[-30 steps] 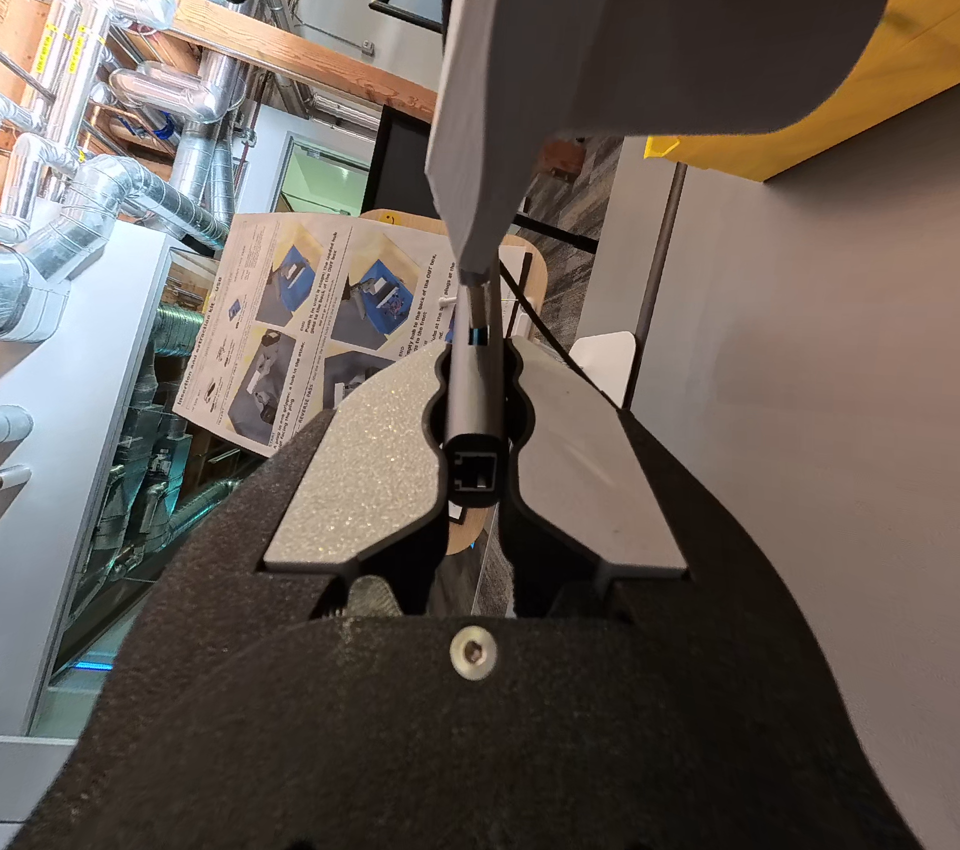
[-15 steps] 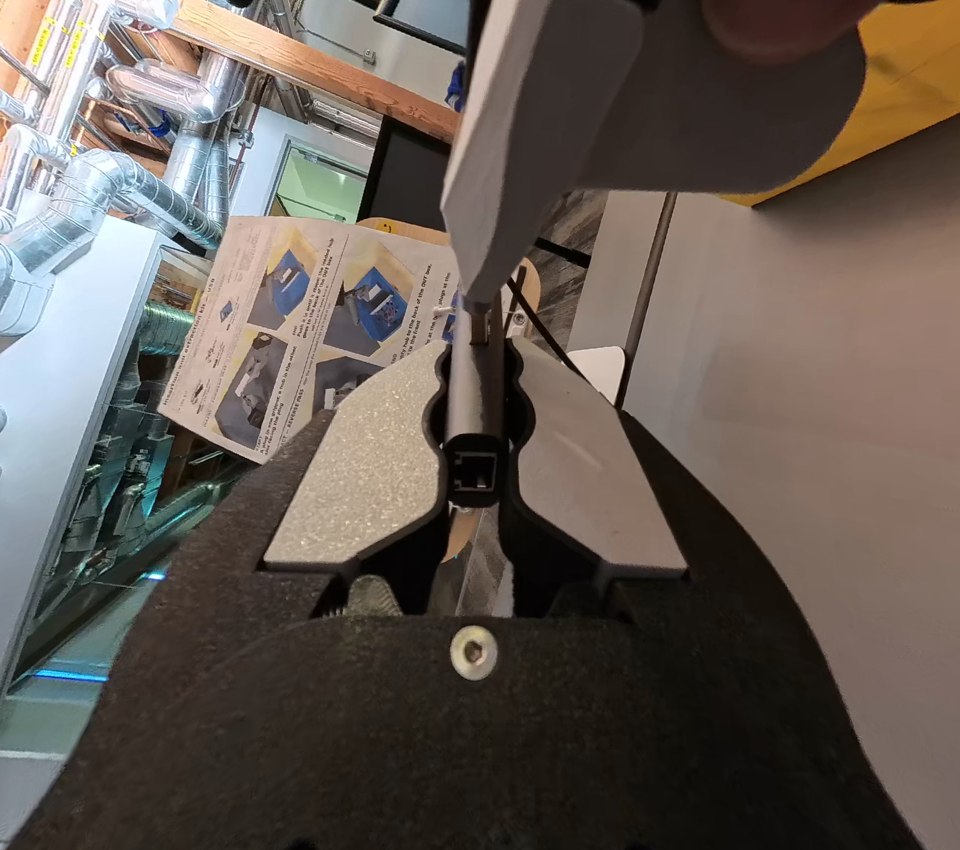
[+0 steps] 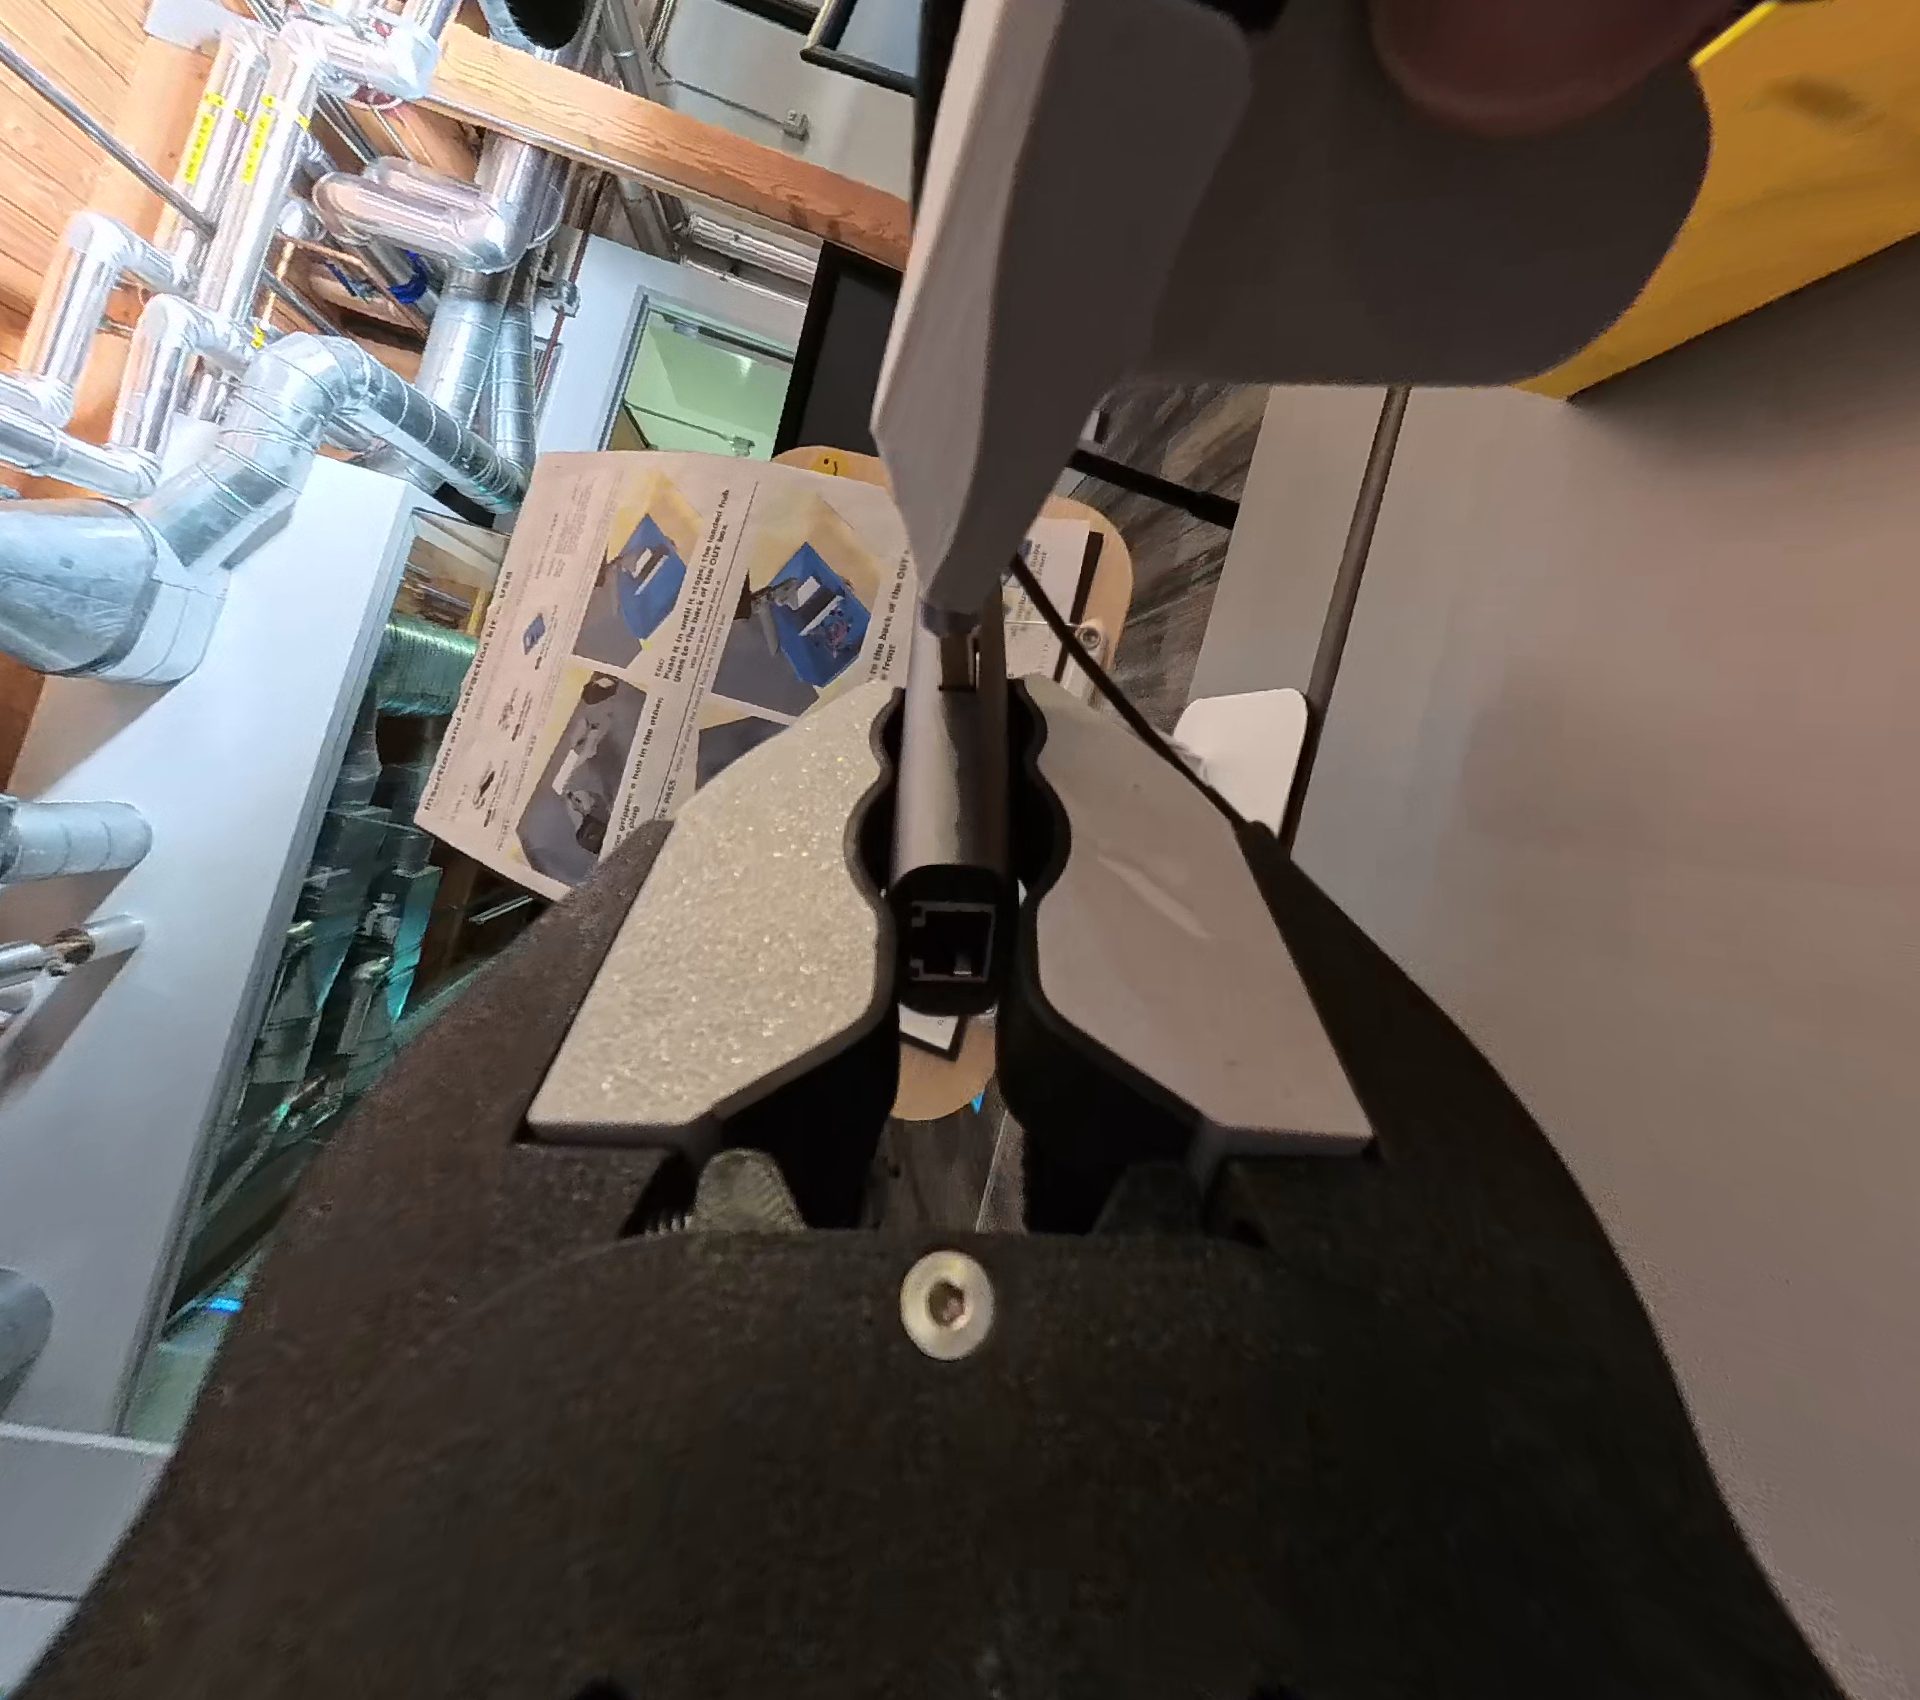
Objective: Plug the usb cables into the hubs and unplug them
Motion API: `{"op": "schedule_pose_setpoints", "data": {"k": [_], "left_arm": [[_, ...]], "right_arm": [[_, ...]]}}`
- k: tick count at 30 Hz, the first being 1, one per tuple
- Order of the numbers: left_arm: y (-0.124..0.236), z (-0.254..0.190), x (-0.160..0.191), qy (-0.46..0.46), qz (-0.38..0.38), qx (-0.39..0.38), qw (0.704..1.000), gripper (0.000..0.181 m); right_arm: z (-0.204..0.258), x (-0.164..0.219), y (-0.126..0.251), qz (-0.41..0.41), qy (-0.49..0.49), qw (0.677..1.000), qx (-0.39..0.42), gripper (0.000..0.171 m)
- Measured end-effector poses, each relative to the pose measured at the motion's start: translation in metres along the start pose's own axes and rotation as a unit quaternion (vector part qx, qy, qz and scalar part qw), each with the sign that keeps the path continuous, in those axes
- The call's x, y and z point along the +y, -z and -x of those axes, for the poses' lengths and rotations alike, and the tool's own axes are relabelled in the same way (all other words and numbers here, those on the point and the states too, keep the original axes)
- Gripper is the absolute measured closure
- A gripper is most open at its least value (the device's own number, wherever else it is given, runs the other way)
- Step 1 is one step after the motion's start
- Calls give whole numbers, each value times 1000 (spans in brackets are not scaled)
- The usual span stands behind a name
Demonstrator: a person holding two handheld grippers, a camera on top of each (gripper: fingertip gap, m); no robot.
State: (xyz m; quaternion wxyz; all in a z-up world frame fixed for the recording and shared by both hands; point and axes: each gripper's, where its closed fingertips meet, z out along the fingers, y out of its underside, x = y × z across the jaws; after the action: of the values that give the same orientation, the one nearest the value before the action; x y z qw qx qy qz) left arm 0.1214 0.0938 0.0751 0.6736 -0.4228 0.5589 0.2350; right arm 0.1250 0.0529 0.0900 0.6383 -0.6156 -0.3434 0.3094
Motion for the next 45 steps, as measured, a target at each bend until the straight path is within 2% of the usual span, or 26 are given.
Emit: {"op": "schedule_pose_setpoints", "data": {"k": [16,25,33,39,43,45], "left_arm": [[4,5,-6,48,-11,-3,999,166],[4,7,-5,16,3,-19,1000,166],[3,5,-6,-10,15,-24,1000,166],[4,6,-10,6,4,-23,1000,166],[8,12,-11,-23,14,-42,999,165],[12,22,-16,-55,13,-78,995,165]], "right_arm": [[4,-7,2,-27,4,1000,-8,152],[4,-6,2,-35,-9,999,-13,152],[4,0,-1,-25,38,999,25,152],[5,-4,1,-21,13,1000,-11,152],[8,-8,2,-44,23,999,-14,152],[12,-17,5,-83,50,995,-23,152]]}}
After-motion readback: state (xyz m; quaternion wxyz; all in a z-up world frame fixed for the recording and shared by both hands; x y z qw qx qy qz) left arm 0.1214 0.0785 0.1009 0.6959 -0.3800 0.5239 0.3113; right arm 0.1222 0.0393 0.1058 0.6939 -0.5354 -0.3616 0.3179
